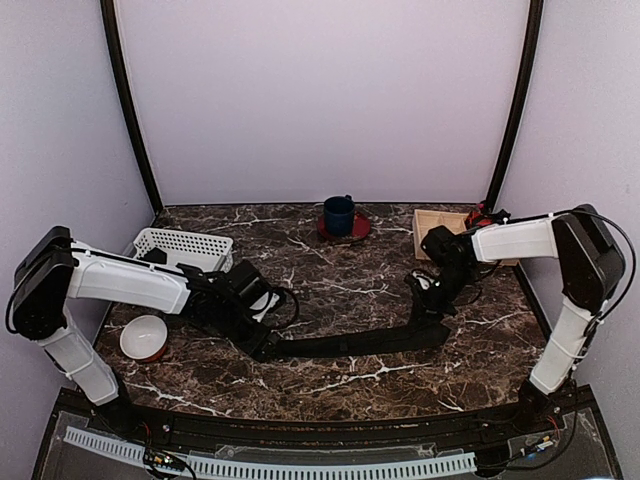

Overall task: Roll the ties
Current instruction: Adjust the tie at the center of the board.

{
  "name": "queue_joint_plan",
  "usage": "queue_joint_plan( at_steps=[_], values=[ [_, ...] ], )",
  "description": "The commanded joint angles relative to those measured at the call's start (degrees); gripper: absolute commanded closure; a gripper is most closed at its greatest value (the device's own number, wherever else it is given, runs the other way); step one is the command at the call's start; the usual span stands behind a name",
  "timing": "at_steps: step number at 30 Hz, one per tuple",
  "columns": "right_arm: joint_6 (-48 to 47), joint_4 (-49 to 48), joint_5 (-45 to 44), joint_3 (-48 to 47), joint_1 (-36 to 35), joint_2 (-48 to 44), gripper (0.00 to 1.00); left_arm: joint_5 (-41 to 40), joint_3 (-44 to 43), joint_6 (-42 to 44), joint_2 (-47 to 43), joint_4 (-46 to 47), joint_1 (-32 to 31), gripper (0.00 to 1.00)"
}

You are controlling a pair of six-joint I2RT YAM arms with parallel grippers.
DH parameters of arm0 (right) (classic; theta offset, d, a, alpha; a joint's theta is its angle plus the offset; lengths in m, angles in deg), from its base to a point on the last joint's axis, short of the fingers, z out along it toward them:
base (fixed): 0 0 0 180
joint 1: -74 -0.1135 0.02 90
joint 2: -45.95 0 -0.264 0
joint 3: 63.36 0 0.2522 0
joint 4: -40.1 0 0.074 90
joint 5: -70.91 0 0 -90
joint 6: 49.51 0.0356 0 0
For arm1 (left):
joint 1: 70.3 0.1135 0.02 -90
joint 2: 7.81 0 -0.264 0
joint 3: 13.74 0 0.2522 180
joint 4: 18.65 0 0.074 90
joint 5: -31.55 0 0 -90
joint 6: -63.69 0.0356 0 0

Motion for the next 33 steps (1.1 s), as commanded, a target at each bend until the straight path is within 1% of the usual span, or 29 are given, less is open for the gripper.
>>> queue_joint_plan(
  at_steps=[1,4,8,10,12,16,18,19,20,22,24,26,29,31,33],
  values=[
    [-0.9,-2.5,-2.2,4.2,-0.2,3.3,1.00,1.6,1.0,0.4,-3.6,0.1,1.1,0.13],
    [-0.5,-3.1,-5.6,5.5,1.3,4.8,1.00,2.7,2.1,0.8,-6.0,1.2,1.3,0.10],
    [-0.5,-2.3,-7.2,6.7,4.5,2.8,1.00,3.0,4.5,1.0,-12.0,4.7,1.3,0.04],
    [-1.1,-1.0,-8.1,7.5,6.3,1.1,1.00,2.7,5.8,1.5,-15.4,6.9,1.3,0.03],
    [-1.5,0.2,-8.7,8.5,8.1,-0.9,1.00,2.2,7.8,2.0,-19.2,10.6,1.3,0.03],
    [-2.0,2.2,-9.8,10.6,10.5,-3.9,1.00,0.4,14.4,1.5,-27.2,21.7,1.5,0.01],
    [-2.0,3.1,-11.2,11.1,11.5,-4.8,0.97,-0.3,17.8,1.0,-31.0,26.2,1.8,0.01],
    [-1.8,3.5,-12.0,11.0,12.1,-5.2,0.90,-0.5,18.6,1.2,-32.0,27.1,2.0,0.01],
    [-1.4,3.9,-12.6,10.7,12.6,-5.8,0.81,0.0,19.0,1.7,-32.5,27.5,2.4,0.01],
    [-0.6,5.2,-14.1,8.8,13.4,-7.5,0.69,2.8,18.6,4.4,-32.3,27.1,3.3,0.01],
    [0.2,5.9,-15.3,5.0,13.5,-10.5,0.59,3.9,17.0,6.8,-30.4,24.8,3.4,0.01],
    [0.3,5.4,-12.2,1.9,13.5,-12.3,0.52,4.2,15.4,8.2,-28.0,23.3,3.4,0.01],
    [0.1,4.9,-6.4,-2.2,11.7,-11.4,0.50,4.9,11.9,10.4,-22.6,20.4,3.4,0.01],
    [0.4,4.0,-4.1,-4.3,8.8,-9.9,0.49,5.6,8.6,11.6,-18.4,17.9,3.4,0.01],
    [1.5,2.8,-3.2,-5.5,5.5,-7.7,0.49,8.3,5.9,13.0,-15.5,15.9,3.4,0.02]
  ],
)
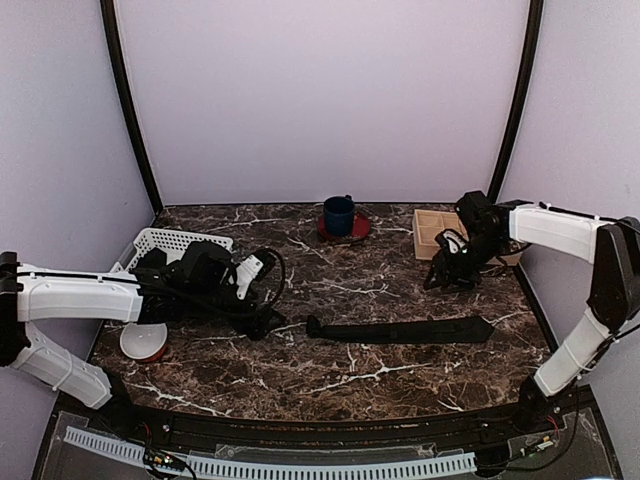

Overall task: Roll the ties
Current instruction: Adjust the tie at the center of the board.

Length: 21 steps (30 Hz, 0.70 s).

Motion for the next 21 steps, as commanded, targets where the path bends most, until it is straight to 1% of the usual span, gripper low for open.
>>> queue_joint_plan(
  at_steps=[1,5,11,16,18,21],
  values=[
    [2.0,-2.4,5.0,-4.1,-6.7,4.1,0.50,5.6,-5.6,5.2,4.5,-4.4,0.2,0.02],
    [4.8,-7.6,7.3,-7.3,-13.0,8.4,0.51,5.7,-4.4,5.0,4.4,0.6,0.4,0.02],
    [4.7,-12.6,9.8,-14.2,-21.3,18.5,0.51,8.9,-6.2,4.6,7.2,-0.5,0.7,0.05],
    [3.4,-14.8,10.2,-16.7,-23.7,24.9,0.53,10.3,-4.0,5.1,5.9,1.8,0.8,0.06],
    [2.5,-15.4,10.3,-15.8,-23.7,25.8,0.54,11.6,-2.2,6.3,4.8,3.9,0.7,0.07],
    [0.8,-16.4,11.2,-13.2,-24.0,26.3,0.59,13.5,0.4,8.0,3.3,7.3,0.7,0.08]
  ],
)
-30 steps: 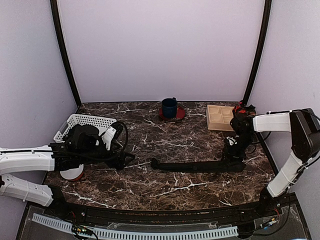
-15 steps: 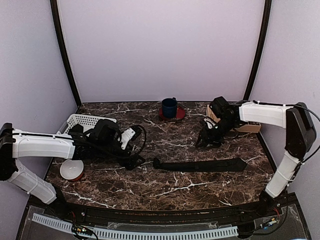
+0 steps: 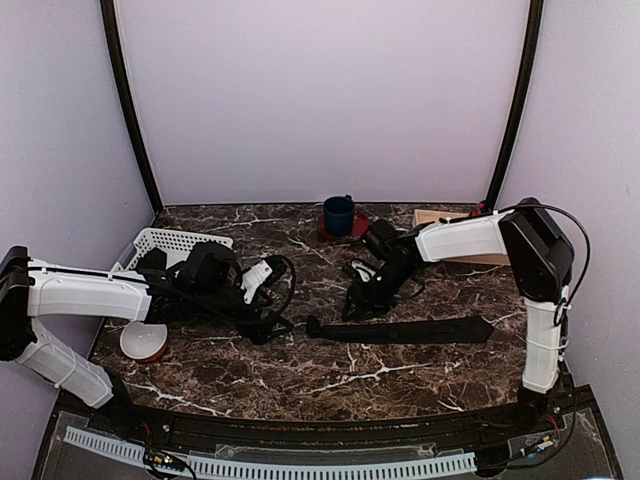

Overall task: Roll the ties
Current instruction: Adjust the tie at the center of the board.

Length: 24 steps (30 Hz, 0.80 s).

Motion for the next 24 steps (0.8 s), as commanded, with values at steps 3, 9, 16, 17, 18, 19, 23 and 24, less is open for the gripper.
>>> queue_joint_plan(
  at_steps=[3,9,16,17,18,19,23,24],
  values=[
    [-3.6,-3.1,2.4,4.9,-0.3,0.3,0.64,5.2,4.8,3.7,-3.3,6.4,0.3,0.10],
    [-3.8,-4.8,4.5,10.8,-1.6,-2.7,0.71,8.6,7.1,4.5,-2.7,8.9,-0.5,0.14],
    [-1.3,-6.3,4.4,15.8,-2.5,-7.4,0.71,7.2,11.5,5.2,-1.9,13.3,-5.6,0.18],
    [-0.7,-6.3,3.9,15.6,-2.5,-8.2,0.69,6.8,11.9,5.2,-1.6,14.0,-6.4,0.18],
    [-0.3,-6.3,3.1,15.0,-2.5,-9.1,0.65,6.1,12.4,5.1,-1.1,14.8,-7.1,0.18],
    [-0.2,-6.1,2.7,14.1,-2.4,-10.0,0.63,5.2,12.7,5.0,-0.6,15.7,-7.5,0.19],
    [0.3,-5.0,4.5,9.2,-2.3,-11.7,0.63,1.8,14.6,3.9,1.4,21.2,-8.4,0.22],
    [0.5,-4.9,5.9,8.7,-2.3,-11.7,0.65,1.6,14.8,3.8,2.3,22.4,-8.5,0.23]
  ],
)
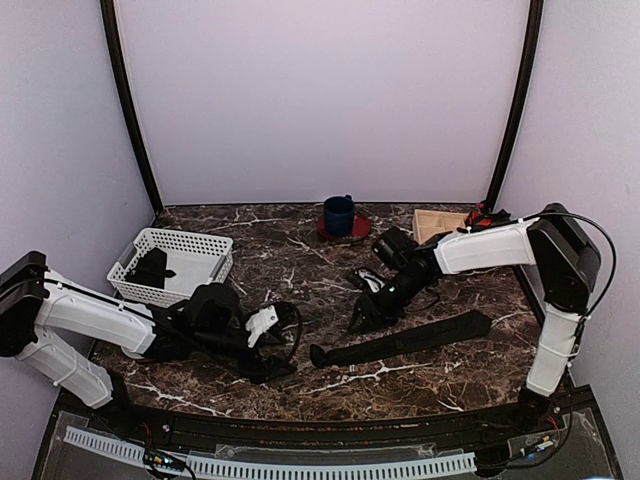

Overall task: Roll the ties
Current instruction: Adjust the tie at the center of the board, then pick up the tie from the center of the board.

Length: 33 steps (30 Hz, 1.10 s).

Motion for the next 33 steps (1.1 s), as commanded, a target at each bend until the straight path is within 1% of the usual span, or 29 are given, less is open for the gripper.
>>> queue_joint_plan(
  at_steps=[1,4,7,12,16,21,25,30,33],
  values=[
    [1.6,0.4,3.1,-4.5,-0.4,-2.3,0.67,-3.0,1.9,-0.4,2.8,8.2,-1.0,0.25],
    [1.6,0.5,7.2,-3.7,-0.6,-1.5,0.76,-3.8,2.0,-0.8,6.5,11.4,-2.2,0.33],
    [0.5,0.8,9.4,-2.7,-1.4,-0.3,0.83,-4.1,1.7,-1.2,10.1,14.7,-3.0,0.40],
    [-0.6,0.9,11.3,-3.3,-3.0,3.7,0.90,-5.0,0.5,0.0,15.4,17.4,-3.6,0.51],
    [-1.4,1.4,11.3,-3.2,-3.4,6.5,0.94,-3.8,-0.9,1.2,18.0,17.7,-3.7,0.62],
    [-2.6,2.3,10.8,-3.3,-3.4,9.4,0.96,-2.2,-2.6,0.3,19.4,19.7,-4.1,0.73],
    [-2.5,1.8,11.1,-3.2,-3.4,9.8,0.96,-2.0,-4.4,-0.2,19.8,21.0,-4.3,0.76],
    [-2.6,2.0,10.9,-3.4,-3.4,9.4,0.96,-1.2,-7.0,-0.4,20.9,21.3,-4.7,0.77],
    [-2.7,2.6,10.4,-3.9,-3.2,8.7,0.94,-1.1,-8.6,-0.5,22.4,21.2,-5.2,0.77]
  ],
)
